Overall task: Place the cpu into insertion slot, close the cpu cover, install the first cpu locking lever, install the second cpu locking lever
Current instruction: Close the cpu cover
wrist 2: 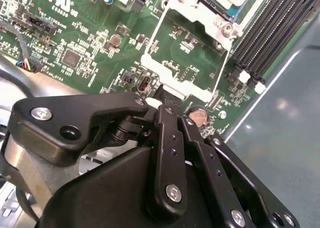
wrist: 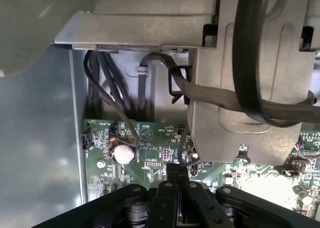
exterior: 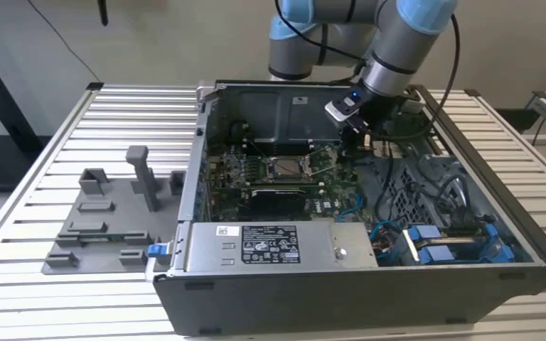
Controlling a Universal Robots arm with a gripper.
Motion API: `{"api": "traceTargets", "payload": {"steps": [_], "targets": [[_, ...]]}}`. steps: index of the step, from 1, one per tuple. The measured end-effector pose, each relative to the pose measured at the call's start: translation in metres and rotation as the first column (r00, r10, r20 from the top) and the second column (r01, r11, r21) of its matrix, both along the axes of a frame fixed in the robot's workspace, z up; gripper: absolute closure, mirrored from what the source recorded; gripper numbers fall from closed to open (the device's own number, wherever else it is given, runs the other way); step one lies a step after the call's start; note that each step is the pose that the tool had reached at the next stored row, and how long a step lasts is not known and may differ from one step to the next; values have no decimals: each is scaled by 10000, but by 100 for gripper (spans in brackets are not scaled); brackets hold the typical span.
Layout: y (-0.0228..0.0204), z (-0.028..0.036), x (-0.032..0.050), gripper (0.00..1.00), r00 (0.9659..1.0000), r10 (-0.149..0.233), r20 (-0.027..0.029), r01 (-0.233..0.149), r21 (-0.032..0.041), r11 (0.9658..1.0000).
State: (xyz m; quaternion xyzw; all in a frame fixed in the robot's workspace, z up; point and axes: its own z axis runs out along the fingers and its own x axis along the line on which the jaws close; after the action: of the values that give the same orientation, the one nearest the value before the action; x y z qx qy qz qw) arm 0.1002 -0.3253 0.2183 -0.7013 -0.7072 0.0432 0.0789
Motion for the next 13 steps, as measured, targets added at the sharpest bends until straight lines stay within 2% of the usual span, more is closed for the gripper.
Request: {"api": "traceTargets", "payload": {"steps": [3,4,9,13], "targets": [[0,45,0,89,10000,0,-96,0,3,10000],[-1,63,0,89,9999,0,-109,0,3,10000],[0,89,-12,89,9999,1,-146,-1,5,10000],[-1,106,-71,89,9999,1,-153,-1,3,10000]]}}
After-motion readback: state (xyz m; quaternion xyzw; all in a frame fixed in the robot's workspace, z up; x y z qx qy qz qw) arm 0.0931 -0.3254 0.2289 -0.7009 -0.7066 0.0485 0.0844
